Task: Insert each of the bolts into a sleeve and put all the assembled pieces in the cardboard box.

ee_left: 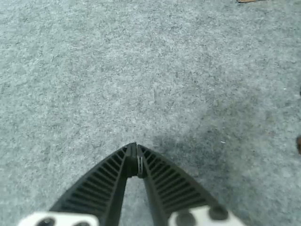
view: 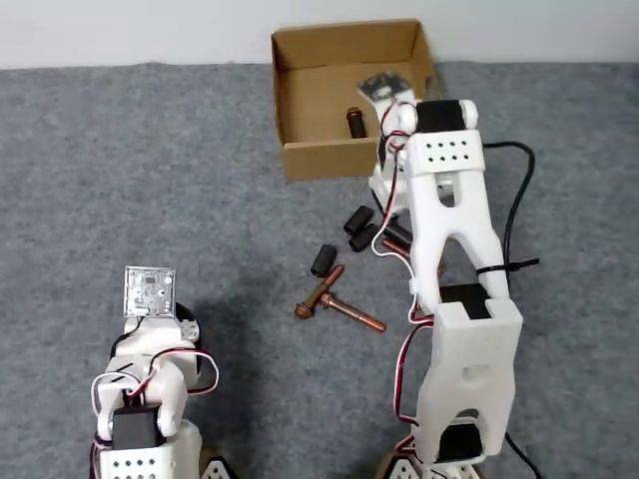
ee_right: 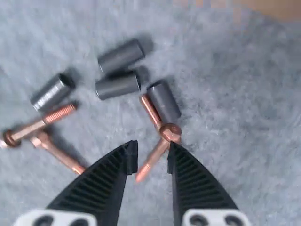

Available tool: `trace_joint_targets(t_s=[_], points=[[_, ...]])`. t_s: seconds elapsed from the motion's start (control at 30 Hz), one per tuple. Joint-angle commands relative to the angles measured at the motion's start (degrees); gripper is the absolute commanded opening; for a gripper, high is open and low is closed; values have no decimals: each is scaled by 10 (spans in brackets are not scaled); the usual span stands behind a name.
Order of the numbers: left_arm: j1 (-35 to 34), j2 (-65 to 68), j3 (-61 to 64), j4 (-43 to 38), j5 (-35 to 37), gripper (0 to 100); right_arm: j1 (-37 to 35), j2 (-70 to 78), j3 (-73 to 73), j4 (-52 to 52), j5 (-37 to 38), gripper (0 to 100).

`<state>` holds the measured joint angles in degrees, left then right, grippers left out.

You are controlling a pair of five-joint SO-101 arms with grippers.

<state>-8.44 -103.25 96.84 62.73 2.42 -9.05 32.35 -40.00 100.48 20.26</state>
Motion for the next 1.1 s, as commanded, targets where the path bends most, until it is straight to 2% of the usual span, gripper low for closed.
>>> trace_joint_targets(t_s=[0.0,0.07,0.2,0.33,0.4,1.07], points=[[-4,-1,-3,3,-5,6,0,-36,4,22,88,116],[-4,-1,-3,3,-5,6,-3,-21,4,22,127,116],[-4,-1,-3,3,-5,6,-5,24,2,19,152,118],[-4,-1,-3,3,-5,6,-4,68,1,0,172,191],[-4,-1,-3,2,-5,6,-2,84,1,-18,172,221],[-4,-1,-3,0,-5,6,29,173,1,-153,180,209]])
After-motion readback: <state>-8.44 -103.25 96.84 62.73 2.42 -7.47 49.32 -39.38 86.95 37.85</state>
